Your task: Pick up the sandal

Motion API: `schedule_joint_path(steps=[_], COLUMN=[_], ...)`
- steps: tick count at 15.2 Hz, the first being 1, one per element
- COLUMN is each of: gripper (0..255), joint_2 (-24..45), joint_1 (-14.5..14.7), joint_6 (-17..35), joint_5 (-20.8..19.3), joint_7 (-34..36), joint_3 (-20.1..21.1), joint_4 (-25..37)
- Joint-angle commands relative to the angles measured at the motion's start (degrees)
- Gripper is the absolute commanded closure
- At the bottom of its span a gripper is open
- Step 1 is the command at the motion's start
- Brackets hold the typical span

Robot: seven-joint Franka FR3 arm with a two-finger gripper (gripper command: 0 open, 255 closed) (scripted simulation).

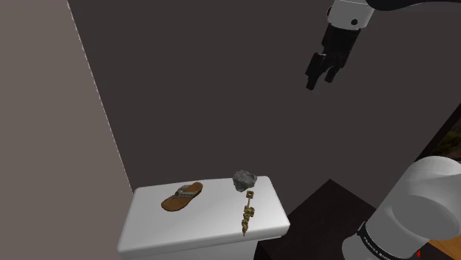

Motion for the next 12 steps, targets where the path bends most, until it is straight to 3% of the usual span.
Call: schedule_joint_path(steps=[1,12], gripper=[0,0], joint_2=[0.00,4.38], joint_1=[0.00,0.05], joint_6=[0.00,9.58], joint_5=[0.00,10.41], joint_7=[0.00,22.98], joint_3=[0.00,11.81], joint_4=[0.00,-9.17])
